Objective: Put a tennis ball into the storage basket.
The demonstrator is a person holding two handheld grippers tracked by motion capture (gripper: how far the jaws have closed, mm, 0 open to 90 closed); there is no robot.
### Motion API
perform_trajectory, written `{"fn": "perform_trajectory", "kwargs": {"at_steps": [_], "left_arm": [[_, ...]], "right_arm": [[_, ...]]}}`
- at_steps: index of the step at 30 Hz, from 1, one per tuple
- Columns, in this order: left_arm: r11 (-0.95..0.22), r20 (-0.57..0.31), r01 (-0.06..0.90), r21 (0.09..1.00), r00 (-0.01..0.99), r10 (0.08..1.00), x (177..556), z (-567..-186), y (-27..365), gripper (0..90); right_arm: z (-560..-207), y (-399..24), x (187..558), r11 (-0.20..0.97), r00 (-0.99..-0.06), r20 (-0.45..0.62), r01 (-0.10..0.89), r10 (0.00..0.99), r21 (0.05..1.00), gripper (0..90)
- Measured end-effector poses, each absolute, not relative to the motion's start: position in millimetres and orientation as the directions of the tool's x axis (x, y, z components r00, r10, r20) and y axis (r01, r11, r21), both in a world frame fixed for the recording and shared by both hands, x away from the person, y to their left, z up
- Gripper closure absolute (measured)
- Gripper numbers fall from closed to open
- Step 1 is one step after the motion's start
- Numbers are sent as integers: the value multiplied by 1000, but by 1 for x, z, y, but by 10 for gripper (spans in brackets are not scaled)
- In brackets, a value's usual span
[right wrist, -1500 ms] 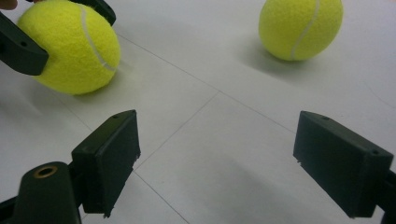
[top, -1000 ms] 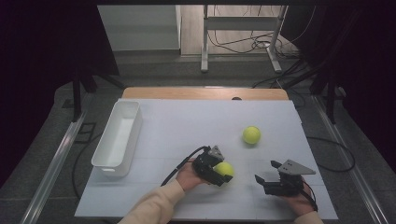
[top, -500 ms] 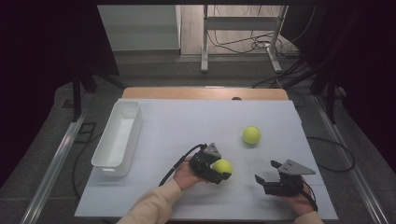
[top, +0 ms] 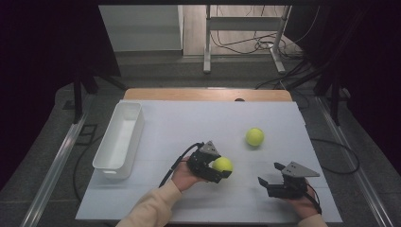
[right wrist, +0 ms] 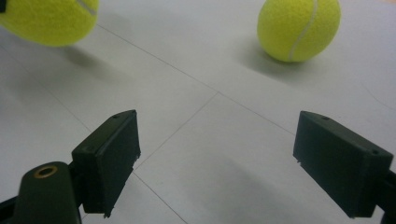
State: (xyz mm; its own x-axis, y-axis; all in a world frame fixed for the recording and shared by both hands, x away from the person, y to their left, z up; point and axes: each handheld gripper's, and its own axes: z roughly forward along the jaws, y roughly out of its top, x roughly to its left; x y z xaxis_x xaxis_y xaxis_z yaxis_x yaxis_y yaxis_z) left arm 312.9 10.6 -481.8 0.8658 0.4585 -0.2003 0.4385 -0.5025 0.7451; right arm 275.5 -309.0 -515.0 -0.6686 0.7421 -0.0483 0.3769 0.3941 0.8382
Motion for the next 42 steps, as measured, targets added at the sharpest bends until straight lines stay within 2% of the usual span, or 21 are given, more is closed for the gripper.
{"fn": "perform_trajectory", "kwargs": {"at_steps": [42], "left_arm": [[-404,-179,420,812,839,513,312,-453,46,267]], "right_arm": [[-514,-308,275,404,-670,-59,372,740,835,151]]}}
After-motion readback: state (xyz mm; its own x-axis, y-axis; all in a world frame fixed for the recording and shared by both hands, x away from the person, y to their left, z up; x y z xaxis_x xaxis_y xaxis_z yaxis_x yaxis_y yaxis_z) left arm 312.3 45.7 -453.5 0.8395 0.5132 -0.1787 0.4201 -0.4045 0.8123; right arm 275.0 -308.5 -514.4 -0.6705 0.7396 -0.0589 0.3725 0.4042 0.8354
